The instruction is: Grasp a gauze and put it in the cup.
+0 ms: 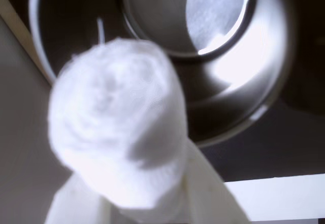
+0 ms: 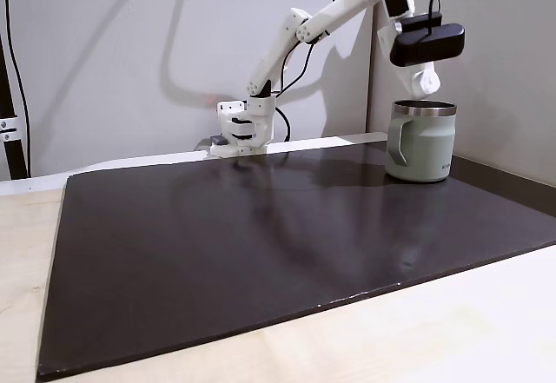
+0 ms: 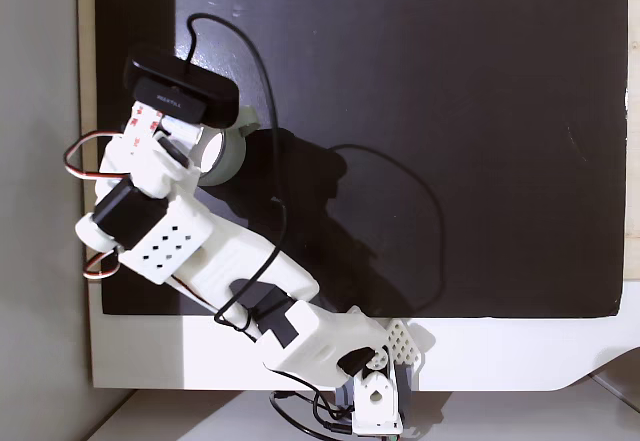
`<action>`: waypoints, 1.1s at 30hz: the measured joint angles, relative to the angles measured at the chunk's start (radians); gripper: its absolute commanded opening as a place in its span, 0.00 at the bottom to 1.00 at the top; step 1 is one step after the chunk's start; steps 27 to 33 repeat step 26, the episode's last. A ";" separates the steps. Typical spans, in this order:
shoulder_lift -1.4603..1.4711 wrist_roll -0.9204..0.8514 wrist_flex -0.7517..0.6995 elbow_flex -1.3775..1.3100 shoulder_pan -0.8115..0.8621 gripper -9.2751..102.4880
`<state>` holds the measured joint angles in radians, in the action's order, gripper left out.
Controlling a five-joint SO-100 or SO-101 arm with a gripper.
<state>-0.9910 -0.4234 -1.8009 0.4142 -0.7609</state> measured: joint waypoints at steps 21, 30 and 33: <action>0.002 0.011 0.000 -0.008 0.023 0.35; 0.002 0.011 0.000 -0.008 0.023 0.35; 0.002 0.011 0.000 -0.008 0.023 0.35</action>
